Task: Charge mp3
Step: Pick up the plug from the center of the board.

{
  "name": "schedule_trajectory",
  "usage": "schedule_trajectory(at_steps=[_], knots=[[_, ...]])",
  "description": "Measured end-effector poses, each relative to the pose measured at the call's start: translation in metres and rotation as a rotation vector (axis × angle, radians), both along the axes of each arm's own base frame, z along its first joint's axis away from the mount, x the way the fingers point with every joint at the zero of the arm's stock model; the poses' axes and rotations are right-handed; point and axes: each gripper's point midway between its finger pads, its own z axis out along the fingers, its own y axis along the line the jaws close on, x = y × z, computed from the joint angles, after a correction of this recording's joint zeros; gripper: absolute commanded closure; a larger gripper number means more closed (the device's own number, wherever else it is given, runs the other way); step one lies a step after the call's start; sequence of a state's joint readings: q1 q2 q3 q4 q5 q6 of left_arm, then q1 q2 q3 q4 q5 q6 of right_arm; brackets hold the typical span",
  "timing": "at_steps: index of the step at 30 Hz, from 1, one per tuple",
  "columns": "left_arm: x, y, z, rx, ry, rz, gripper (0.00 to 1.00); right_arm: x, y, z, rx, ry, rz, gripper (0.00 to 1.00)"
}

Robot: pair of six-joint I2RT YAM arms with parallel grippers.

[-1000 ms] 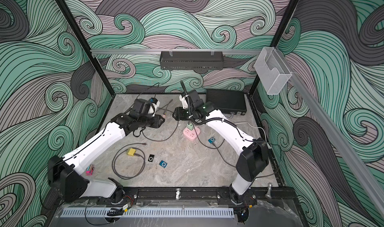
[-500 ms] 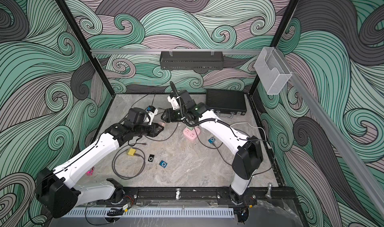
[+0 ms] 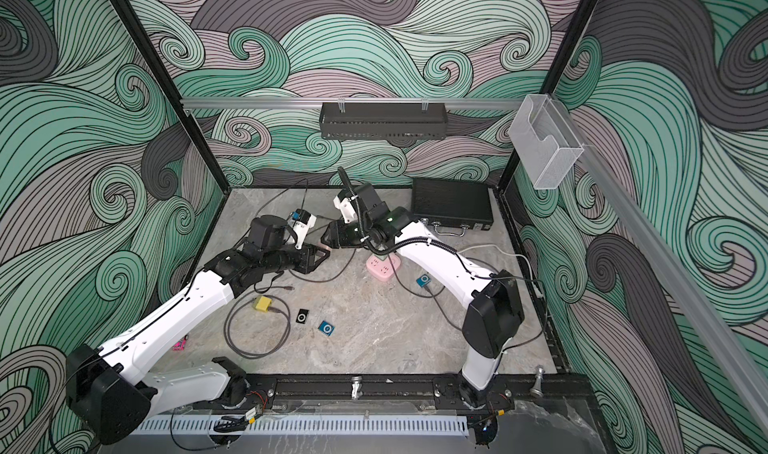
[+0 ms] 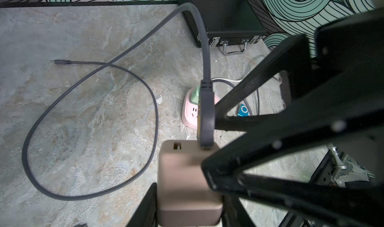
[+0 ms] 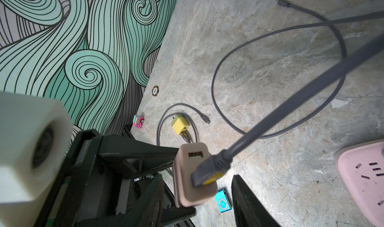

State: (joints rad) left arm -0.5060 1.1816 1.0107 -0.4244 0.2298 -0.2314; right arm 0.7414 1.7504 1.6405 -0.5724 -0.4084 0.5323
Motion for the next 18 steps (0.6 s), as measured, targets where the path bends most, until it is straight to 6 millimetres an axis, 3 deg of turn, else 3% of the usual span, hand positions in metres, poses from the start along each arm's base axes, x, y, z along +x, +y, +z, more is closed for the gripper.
schedule_trajectory(at_steps=[5,14,15,18], knots=[[-0.005,0.001,0.001,-0.006,-0.020,-0.019,0.68,-0.005,0.007,-0.013,-0.003,0.046,0.032,0.55],[-0.008,-0.002,-0.001,-0.011,-0.021,-0.047,0.66,-0.011,0.010,-0.012,0.016,0.054,0.081,0.95],[-0.008,-0.002,-0.002,-0.011,-0.020,-0.048,0.65,-0.011,0.010,-0.012,0.015,0.053,0.084,1.00],[-0.009,-0.003,-0.003,-0.011,-0.019,-0.050,0.53,-0.012,0.010,-0.014,0.015,0.054,0.103,1.00]])
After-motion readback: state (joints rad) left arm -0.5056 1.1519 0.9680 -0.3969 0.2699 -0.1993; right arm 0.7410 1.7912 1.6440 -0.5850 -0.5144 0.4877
